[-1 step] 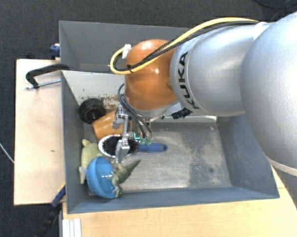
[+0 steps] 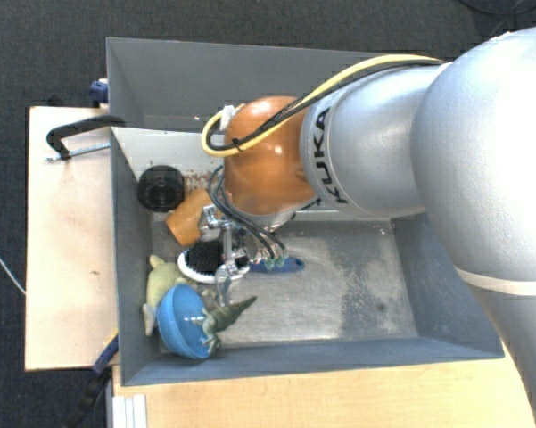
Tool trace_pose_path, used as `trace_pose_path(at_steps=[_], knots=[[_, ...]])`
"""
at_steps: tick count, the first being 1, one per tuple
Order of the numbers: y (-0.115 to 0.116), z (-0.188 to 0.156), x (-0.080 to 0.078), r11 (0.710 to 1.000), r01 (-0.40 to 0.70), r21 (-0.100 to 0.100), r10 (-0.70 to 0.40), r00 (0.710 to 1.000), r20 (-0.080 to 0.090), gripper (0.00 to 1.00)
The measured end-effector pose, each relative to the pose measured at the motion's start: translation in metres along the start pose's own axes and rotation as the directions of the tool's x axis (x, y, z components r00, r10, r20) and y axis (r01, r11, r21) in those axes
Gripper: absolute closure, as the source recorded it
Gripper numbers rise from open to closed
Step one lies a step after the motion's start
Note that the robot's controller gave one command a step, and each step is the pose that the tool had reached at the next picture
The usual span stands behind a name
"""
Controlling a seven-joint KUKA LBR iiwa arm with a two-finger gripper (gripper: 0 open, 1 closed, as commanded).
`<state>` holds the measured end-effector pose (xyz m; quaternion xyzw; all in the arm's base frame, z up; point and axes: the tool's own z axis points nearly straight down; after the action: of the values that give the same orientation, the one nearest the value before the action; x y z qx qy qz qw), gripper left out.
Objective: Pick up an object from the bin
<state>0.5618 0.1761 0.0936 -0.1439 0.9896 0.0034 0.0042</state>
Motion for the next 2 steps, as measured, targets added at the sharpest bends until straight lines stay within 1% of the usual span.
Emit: trace_pose_path(at_steps=[1, 2], knots=[[-0.002, 0.001, 0.0, 1.0, -0.002, 0.001, 0.002, 1.0, -0.001, 1.0], [-0.003, -0.126, 0.018, 0.983, 0.181, 0.005, -0.181, 0.983, 0.002, 1.0]])
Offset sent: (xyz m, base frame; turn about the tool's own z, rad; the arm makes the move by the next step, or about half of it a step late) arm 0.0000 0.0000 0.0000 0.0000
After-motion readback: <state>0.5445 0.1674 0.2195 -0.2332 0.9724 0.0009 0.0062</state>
